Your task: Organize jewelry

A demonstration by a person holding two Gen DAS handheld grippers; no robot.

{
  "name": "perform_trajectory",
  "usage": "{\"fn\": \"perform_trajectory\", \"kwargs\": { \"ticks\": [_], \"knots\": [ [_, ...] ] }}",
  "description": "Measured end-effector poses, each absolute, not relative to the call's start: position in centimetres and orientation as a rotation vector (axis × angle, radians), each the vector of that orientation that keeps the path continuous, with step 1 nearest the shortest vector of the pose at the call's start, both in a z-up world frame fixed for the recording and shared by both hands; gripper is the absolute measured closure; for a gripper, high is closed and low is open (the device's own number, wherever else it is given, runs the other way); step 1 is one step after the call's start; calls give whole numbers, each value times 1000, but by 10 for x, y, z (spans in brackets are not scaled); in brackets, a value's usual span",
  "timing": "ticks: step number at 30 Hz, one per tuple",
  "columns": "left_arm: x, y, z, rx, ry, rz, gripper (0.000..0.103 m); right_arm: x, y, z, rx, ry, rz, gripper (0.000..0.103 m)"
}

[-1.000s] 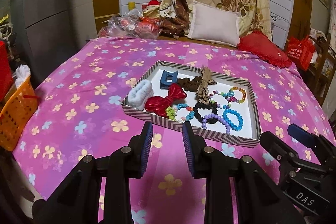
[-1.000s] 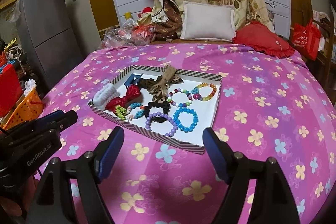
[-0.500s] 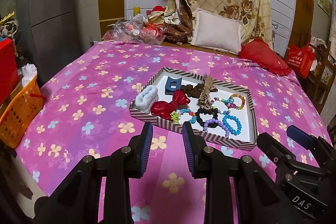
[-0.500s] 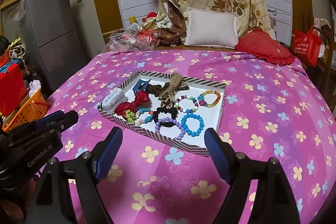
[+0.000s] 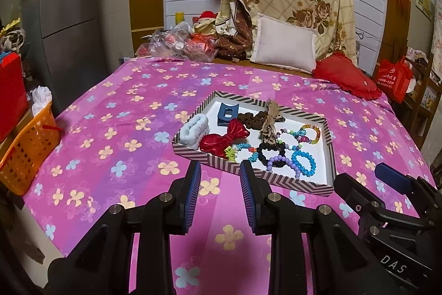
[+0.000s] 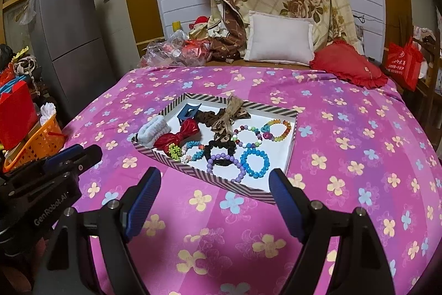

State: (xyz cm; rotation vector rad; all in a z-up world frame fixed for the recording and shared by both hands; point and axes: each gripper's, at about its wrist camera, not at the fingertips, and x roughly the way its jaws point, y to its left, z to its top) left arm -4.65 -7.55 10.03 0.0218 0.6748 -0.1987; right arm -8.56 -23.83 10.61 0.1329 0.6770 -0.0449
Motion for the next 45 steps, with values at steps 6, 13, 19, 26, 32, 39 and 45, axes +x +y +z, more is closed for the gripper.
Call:
{"fn": "perform_trajectory", "kwargs": {
  "ticks": [6, 13, 19, 26, 32, 39, 45],
  "knots": [
    [-47, -74, 100, 17, 679, -199, 64, -86, -238, 106, 130, 679, -41, 19],
    [-48, -70, 100, 18, 683, -198, 64, -87, -237, 104, 130, 684, -39, 19],
    [-46, -66, 98, 16, 688, -197, 64, -85, -235, 101, 123, 695, -37, 19],
    [-46, -67, 97, 15, 691, -197, 64, -82, -235, 95, 122, 707, -32, 19],
    [-46, -67, 96, 16, 692, -196, 64, -81, -235, 94, 125, 712, -32, 19],
    [-45, -67, 95, 16, 692, -195, 64, -80, -236, 93, 123, 714, -30, 19],
    [-45, -65, 94, 18, 691, -197, 64, -76, -237, 89, 121, 723, -24, 19]
  ]
}}
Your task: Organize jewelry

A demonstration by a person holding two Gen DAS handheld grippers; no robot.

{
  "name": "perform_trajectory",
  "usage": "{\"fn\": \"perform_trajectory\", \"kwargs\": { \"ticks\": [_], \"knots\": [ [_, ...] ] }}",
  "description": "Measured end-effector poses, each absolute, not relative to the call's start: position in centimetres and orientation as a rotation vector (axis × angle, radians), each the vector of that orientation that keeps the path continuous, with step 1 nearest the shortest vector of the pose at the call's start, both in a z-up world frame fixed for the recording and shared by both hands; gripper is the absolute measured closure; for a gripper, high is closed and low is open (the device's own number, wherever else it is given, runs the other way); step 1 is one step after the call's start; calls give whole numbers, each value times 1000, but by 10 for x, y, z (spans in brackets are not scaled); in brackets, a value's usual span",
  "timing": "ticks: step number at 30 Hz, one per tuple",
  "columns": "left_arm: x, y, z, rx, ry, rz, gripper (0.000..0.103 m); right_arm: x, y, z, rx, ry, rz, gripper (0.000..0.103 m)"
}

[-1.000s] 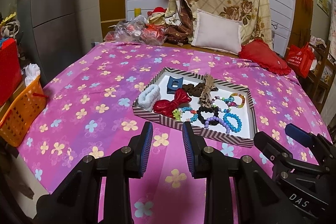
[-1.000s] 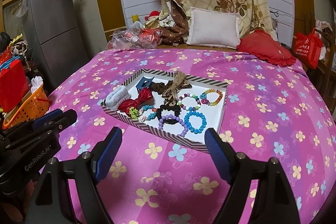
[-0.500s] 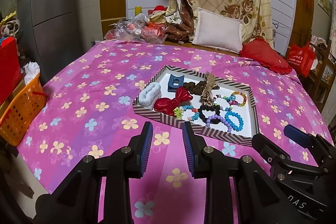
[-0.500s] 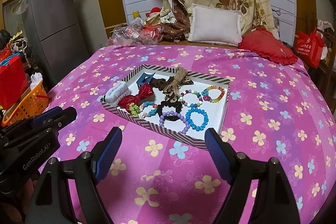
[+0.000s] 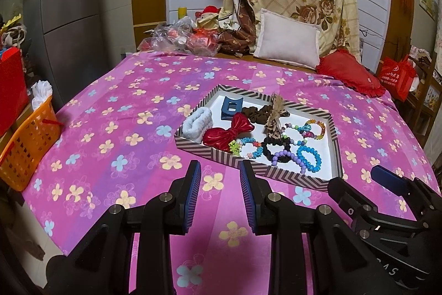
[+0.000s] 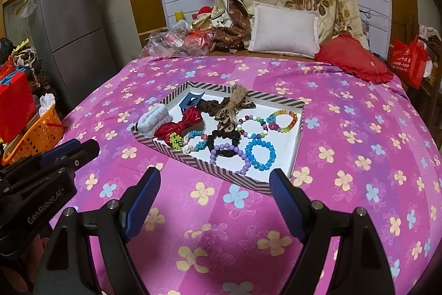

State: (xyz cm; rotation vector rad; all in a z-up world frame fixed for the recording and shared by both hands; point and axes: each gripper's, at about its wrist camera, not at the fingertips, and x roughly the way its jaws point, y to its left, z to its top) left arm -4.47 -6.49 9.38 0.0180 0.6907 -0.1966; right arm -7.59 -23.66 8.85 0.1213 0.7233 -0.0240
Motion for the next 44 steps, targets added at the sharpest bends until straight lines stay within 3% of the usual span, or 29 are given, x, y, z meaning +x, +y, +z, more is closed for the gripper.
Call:
{"fn": "perform_trajectory", "kwargs": {
  "ticks": [44],
  "knots": [
    [-24, -68, 67, 38, 744, -191, 64, -59, -251, 66, 139, 763, -28, 19]
  ]
}}
